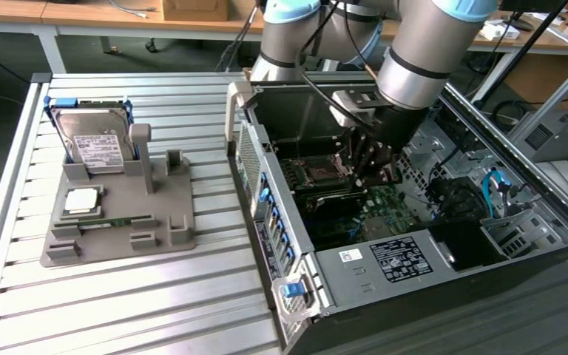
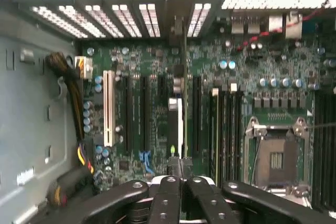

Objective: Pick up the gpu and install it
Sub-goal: 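Insert the gpu into the slot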

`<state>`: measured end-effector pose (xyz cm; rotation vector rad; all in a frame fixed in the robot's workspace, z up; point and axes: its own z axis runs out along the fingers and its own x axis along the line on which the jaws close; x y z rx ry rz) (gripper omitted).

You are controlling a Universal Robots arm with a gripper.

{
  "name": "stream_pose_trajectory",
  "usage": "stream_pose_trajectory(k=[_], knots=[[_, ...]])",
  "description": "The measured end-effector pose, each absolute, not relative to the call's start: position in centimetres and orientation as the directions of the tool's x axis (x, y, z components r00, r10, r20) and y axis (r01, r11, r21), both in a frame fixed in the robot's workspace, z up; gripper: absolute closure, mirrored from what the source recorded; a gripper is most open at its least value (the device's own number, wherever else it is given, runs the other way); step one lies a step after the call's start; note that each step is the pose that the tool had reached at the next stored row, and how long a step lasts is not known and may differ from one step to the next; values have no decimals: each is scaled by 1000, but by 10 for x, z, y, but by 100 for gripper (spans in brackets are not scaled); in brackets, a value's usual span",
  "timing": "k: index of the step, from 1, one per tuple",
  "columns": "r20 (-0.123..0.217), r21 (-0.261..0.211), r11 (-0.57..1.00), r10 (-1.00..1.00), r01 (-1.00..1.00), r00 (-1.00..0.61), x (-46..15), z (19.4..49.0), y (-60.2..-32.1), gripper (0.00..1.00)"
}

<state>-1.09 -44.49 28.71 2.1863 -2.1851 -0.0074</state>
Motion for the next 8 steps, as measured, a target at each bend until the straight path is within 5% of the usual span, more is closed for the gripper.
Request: stream_pose_trajectory(k=[8], knots=[[32,58,0,-999,-998,2,15,286,-445,89]])
